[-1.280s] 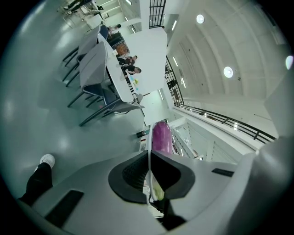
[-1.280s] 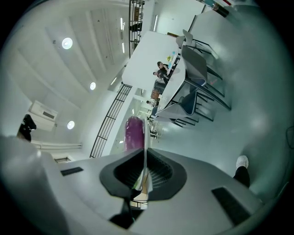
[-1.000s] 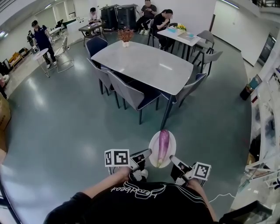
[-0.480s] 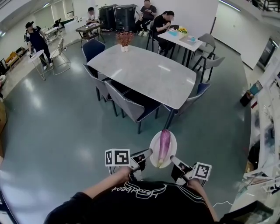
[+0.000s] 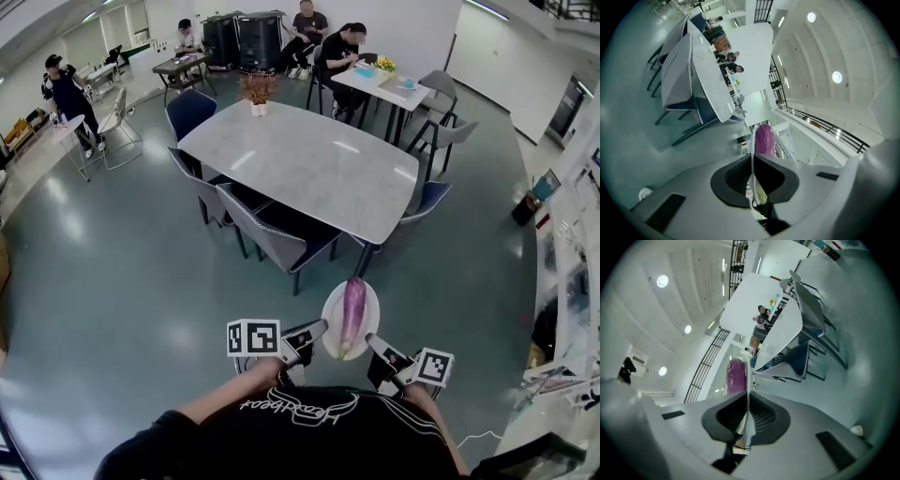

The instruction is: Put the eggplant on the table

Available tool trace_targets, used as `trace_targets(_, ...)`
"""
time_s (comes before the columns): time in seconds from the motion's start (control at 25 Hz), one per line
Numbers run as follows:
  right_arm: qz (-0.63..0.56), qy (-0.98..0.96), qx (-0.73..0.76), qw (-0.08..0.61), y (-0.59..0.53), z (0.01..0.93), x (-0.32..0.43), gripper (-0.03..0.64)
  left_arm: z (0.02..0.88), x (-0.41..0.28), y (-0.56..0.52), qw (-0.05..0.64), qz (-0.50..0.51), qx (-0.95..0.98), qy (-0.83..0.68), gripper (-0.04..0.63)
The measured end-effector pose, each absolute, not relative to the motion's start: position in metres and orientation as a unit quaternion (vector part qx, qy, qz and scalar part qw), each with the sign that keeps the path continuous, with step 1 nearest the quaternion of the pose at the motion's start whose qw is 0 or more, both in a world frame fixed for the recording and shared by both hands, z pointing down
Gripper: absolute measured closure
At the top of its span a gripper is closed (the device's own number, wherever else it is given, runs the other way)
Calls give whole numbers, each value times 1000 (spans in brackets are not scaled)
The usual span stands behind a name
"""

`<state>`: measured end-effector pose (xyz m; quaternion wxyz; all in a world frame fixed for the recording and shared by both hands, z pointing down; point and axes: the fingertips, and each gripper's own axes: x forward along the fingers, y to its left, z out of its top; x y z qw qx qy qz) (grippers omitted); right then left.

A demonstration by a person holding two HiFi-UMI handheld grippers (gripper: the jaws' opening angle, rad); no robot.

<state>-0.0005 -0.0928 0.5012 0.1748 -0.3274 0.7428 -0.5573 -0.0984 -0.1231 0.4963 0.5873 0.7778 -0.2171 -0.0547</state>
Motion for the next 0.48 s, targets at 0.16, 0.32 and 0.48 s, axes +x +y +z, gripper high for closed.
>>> trace_targets(0.16, -555, 740, -331, 188, -99, 500, -1, 597, 494, -98, -132, 583, -52, 783, -212, 572)
trace_targets(0.32, -547, 745, -332, 188, -96, 499, 1, 595, 494, -97, -129, 582, -50, 784, -210, 574)
trace_targets(0.48, -547, 746, -328, 191, -95, 500, -3, 595, 494, -100, -128, 580, -48, 785, -210, 574)
